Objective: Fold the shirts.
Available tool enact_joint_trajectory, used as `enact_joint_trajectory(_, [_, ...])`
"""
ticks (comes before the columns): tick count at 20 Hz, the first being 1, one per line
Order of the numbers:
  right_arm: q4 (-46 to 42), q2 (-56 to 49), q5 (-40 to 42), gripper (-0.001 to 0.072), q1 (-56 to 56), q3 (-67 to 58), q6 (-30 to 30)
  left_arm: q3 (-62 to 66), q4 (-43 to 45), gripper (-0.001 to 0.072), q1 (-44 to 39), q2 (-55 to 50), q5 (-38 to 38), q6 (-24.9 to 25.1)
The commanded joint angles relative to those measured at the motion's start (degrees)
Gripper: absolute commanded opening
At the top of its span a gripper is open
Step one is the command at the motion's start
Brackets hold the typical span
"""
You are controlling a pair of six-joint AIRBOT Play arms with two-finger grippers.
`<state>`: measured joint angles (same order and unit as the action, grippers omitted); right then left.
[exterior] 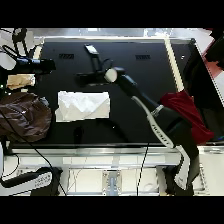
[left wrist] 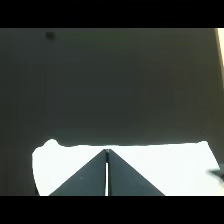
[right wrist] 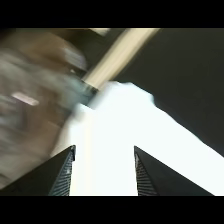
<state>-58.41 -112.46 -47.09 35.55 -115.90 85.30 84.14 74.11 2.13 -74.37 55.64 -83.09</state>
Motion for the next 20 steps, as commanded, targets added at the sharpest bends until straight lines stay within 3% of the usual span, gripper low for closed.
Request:
enact_joint_trajectory(1, [-9.7, 0.5, -17.2, 0.0410, -10.7, 4.2, 5.7, 0.0, 0.0, 0.0012, 0.1, 0.0, 0.1, 0.0])
enact_joint_trajectory(4, [-7.4, -0.2, -17.6, 0.0410, -16.1, 8.9, 5.7, 0.0, 0.0, 0.0012, 0.0, 0.0, 0.1, 0.0])
enact_joint_trajectory(7, [0.4, -3.8, -18.0, 0.0425, -17.4, 9.8, 4.9, 0.0, 0.0, 0.0012, 0.0, 0.0, 0.1, 0.0])
enact_joint_trajectory(9, [8.7, -7.1, -18.1, 0.0493, -17.2, 9.8, 1.9, 0.0, 0.0, 0.0012, 0.0, 0.0, 0.2, 0.0])
enact_joint_trajectory(13, [22.1, -11.6, -18.4, 0.0493, -15.7, 9.7, -2.8, 0.0, 0.0, 0.0012, 0.0, 0.0, 0.2, 0.0])
enact_joint_trajectory(20, [37.6, -13.1, -24.7, 0.0493, -11.2, 9.7, -10.3, 0.0, 0.0, 0.0012, 0.0, 0.0, 0.2, 0.0])
